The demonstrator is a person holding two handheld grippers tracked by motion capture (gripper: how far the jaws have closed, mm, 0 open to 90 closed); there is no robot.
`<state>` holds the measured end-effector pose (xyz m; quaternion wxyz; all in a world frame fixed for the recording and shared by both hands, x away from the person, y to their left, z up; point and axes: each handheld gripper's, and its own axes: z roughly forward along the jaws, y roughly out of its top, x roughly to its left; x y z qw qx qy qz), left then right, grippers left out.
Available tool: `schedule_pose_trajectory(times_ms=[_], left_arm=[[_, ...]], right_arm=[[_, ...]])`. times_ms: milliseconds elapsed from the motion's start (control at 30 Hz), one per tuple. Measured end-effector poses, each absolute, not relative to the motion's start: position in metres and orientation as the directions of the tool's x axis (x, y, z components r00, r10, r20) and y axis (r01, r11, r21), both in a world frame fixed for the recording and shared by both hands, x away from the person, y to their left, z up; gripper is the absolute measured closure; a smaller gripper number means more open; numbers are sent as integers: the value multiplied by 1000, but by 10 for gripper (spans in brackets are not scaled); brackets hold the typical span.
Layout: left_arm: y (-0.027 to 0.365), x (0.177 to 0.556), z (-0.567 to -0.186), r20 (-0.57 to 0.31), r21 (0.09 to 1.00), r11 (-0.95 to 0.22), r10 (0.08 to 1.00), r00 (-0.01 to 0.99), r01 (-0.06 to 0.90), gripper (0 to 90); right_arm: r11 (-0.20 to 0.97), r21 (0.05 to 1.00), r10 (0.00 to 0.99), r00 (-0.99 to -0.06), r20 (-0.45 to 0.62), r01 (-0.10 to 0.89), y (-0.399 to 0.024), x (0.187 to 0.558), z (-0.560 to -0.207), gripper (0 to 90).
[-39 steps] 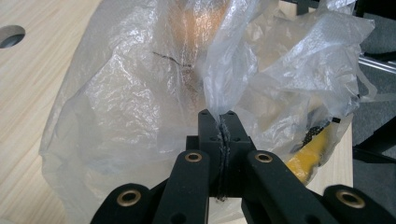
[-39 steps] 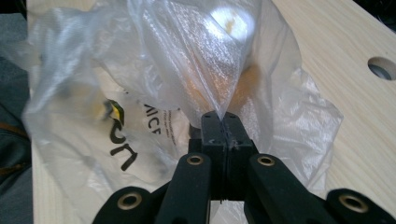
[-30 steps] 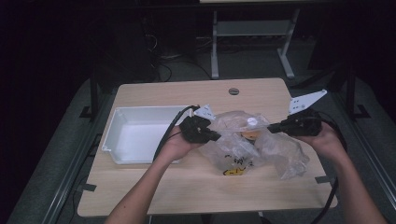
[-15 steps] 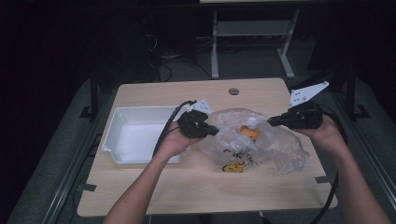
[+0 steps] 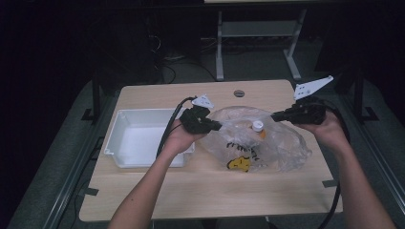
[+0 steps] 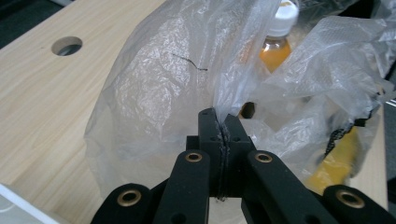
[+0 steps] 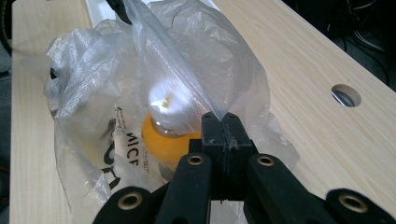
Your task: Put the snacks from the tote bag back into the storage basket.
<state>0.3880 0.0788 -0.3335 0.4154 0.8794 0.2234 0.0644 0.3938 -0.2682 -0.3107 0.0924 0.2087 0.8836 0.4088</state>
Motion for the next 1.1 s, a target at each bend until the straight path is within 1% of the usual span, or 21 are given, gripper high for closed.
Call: schedule_pose_trajectory(times_ms=[133, 300, 500, 733, 900, 1100], left_arm=[[77, 390, -336, -70, 757, -553, 459, 886, 347, 895], [73, 393, -340, -63, 753, -553, 479, 875, 357, 895], [63, 393, -351, -57, 739, -565, 490, 870, 367, 895], [57, 393, -362, -67, 733, -561, 502, 862, 384, 895], [48, 390, -375, -63, 712, -581, 505, 861, 394, 895], [40, 386, -387, -58, 692, -595, 519, 853, 409, 895]], right_arm=[[577, 758, 455, -891, 13, 305, -268, 397, -312, 893], [577, 741, 478, -878, 36, 344, -269, 402, -317, 893], [576, 718, 504, -861, 64, 391, -273, 406, -331, 892], [565, 711, 521, -849, 87, 419, -279, 407, -347, 892], [560, 706, 527, -844, 99, 433, -283, 404, -359, 891], [573, 678, 531, -839, 122, 461, -283, 402, -373, 891]])
